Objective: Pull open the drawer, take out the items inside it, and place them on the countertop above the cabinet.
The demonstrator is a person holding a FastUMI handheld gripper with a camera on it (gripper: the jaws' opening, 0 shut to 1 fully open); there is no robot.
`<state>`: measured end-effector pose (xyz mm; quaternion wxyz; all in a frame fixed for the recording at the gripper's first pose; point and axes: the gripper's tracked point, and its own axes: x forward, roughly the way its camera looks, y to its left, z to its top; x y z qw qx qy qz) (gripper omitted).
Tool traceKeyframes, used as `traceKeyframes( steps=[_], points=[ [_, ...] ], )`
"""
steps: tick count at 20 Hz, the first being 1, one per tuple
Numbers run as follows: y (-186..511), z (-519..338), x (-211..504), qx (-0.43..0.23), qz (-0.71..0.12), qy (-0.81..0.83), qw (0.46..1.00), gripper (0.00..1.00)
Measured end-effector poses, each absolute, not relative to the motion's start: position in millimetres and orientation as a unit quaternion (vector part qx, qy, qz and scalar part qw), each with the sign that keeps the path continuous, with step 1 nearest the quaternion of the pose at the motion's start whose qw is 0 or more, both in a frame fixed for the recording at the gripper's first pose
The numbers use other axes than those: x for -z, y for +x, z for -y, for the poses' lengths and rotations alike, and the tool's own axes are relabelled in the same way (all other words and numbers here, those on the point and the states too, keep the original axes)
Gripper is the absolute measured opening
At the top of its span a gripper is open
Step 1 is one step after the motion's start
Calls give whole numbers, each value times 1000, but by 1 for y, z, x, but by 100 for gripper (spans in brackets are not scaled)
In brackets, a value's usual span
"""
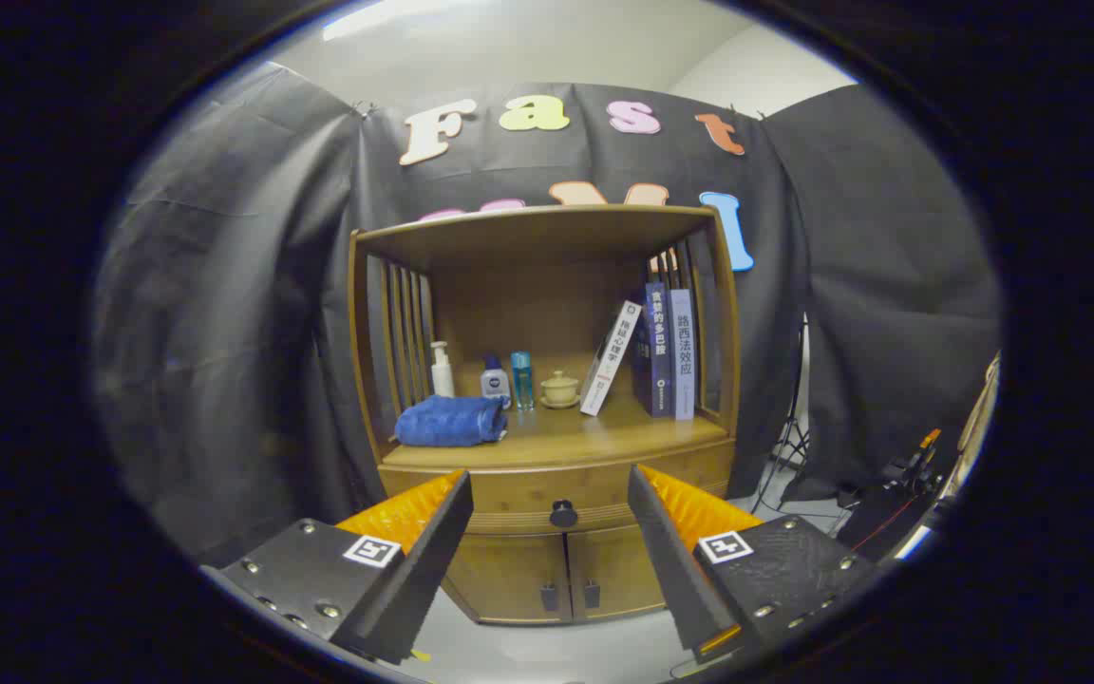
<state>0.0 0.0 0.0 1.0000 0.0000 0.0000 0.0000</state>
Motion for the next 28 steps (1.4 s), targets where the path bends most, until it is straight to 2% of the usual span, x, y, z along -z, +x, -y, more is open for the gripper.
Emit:
traceKeyframes(
  steps=[18,23,28],
  points=[
    [25,14,15,8,26,27,999,98],
    [71,35,41,22,29,0,999,98],
    [143,29,105,2,-3,-3,1000,98]
  ],
)
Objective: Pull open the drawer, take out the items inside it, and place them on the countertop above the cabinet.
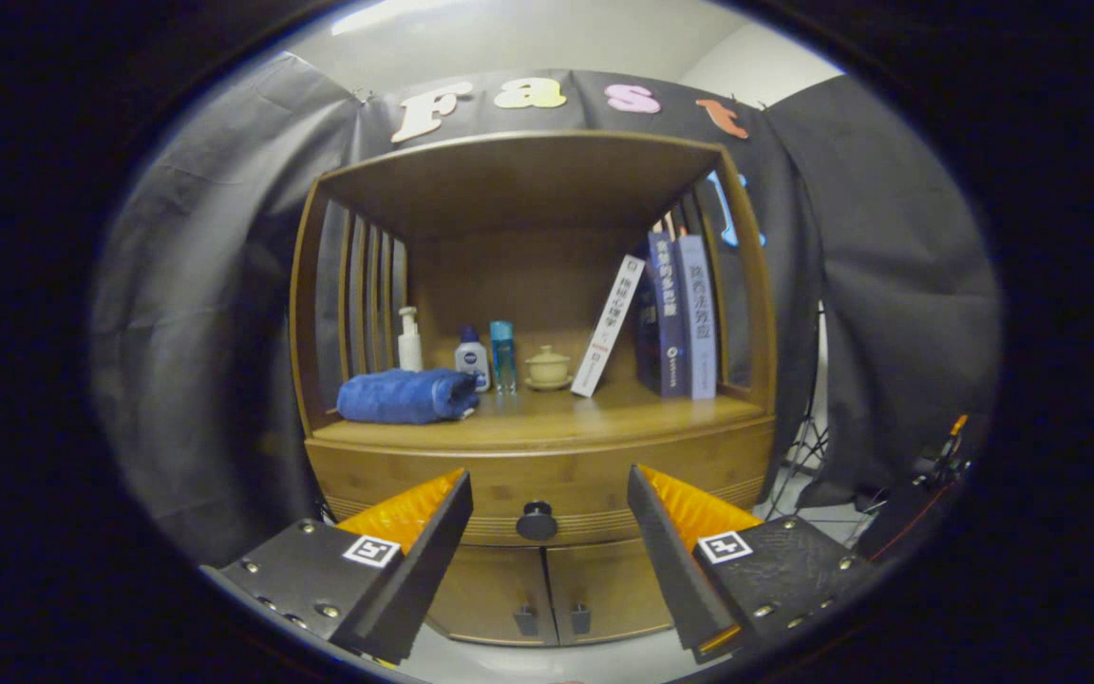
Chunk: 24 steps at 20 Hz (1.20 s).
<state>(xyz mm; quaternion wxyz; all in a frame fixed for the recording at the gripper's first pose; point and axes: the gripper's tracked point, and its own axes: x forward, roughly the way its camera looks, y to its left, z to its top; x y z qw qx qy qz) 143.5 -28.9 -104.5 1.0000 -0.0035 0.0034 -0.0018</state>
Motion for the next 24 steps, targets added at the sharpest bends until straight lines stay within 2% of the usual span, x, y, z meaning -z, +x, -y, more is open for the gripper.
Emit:
traceKeyframes(
  steps=[5,10,15,19,21,23,24],
  points=[
    [202,31,170,1,-58,-16,998,98],
    [235,14,184,-16,-59,-19,998,97],
    [244,13,184,1,-43,-45,998,47],
    [243,12,185,11,-16,-11,1000,45],
    [245,9,183,-12,-6,-41,999,44],
    [240,11,187,-16,-33,-49,998,38],
    [238,11,187,-12,-30,-45,998,31]
  ],
)
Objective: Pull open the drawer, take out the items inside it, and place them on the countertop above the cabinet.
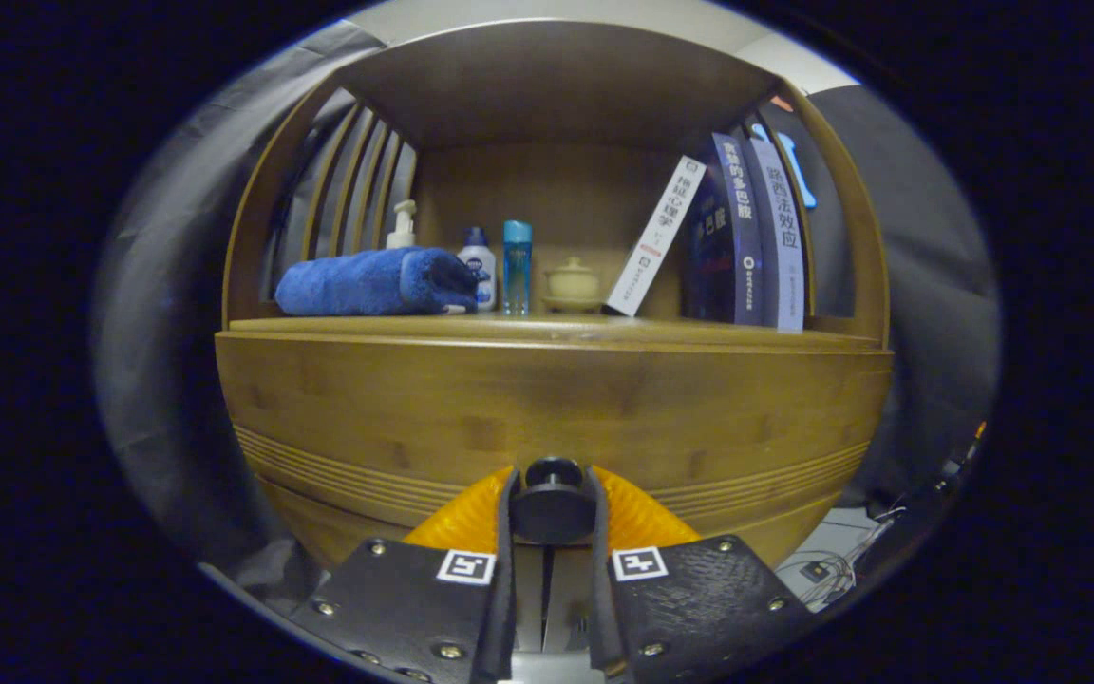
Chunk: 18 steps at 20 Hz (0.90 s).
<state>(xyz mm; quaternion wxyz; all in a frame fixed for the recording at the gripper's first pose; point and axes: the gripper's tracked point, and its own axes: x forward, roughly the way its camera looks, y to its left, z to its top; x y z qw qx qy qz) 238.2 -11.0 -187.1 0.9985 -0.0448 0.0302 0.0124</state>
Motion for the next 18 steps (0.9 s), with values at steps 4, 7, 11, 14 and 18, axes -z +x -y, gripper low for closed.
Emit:
traceKeyframes(
  steps=[4,7,11,14,18],
  points=[
    [211,12,189,-16,-35,-44,998,31],
    [182,14,191,-14,-42,-30,999,30],
    [135,15,195,-11,-50,-32,998,30],
    [99,17,206,-5,-62,-25,998,30],
    [71,18,208,-5,-75,-15,997,30]
  ],
)
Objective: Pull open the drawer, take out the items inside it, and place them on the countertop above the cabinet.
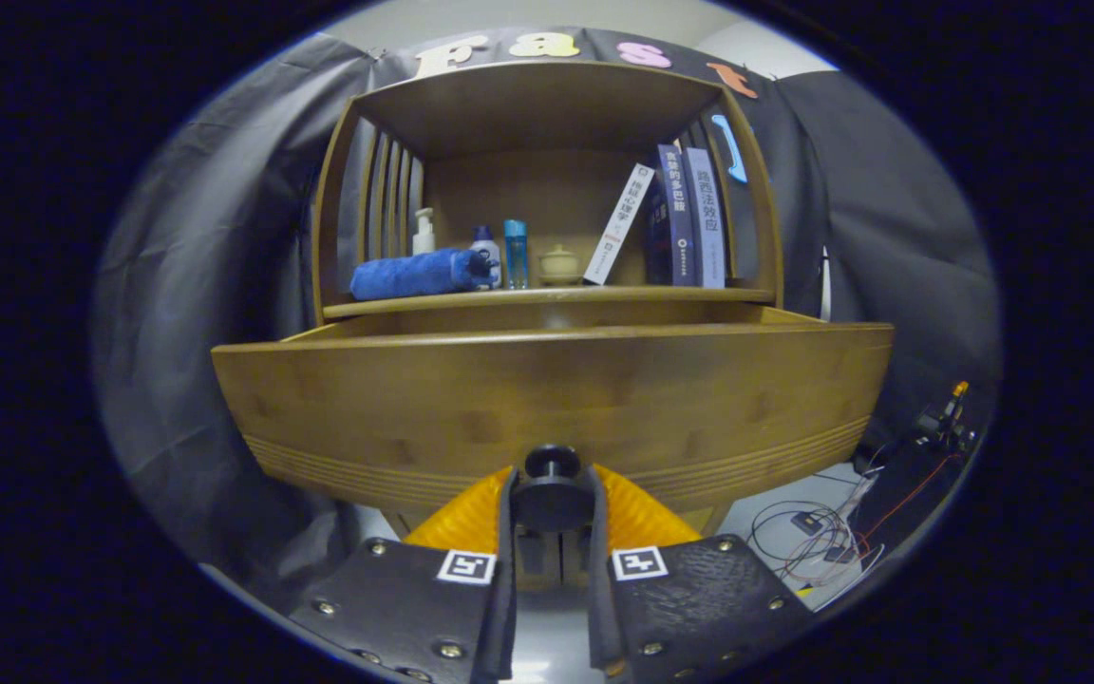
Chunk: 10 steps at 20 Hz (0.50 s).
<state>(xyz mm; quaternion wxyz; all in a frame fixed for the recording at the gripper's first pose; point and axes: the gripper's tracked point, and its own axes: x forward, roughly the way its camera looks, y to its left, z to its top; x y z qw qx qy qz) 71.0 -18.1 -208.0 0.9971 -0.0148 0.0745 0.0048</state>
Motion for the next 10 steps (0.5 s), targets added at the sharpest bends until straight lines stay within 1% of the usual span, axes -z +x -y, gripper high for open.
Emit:
traceKeyframes(
  steps=[6,10],
  points=[
    [48,18,209,-2,-78,-2,997,30],
    [34,18,215,-6,-100,-4,995,30]
  ],
)
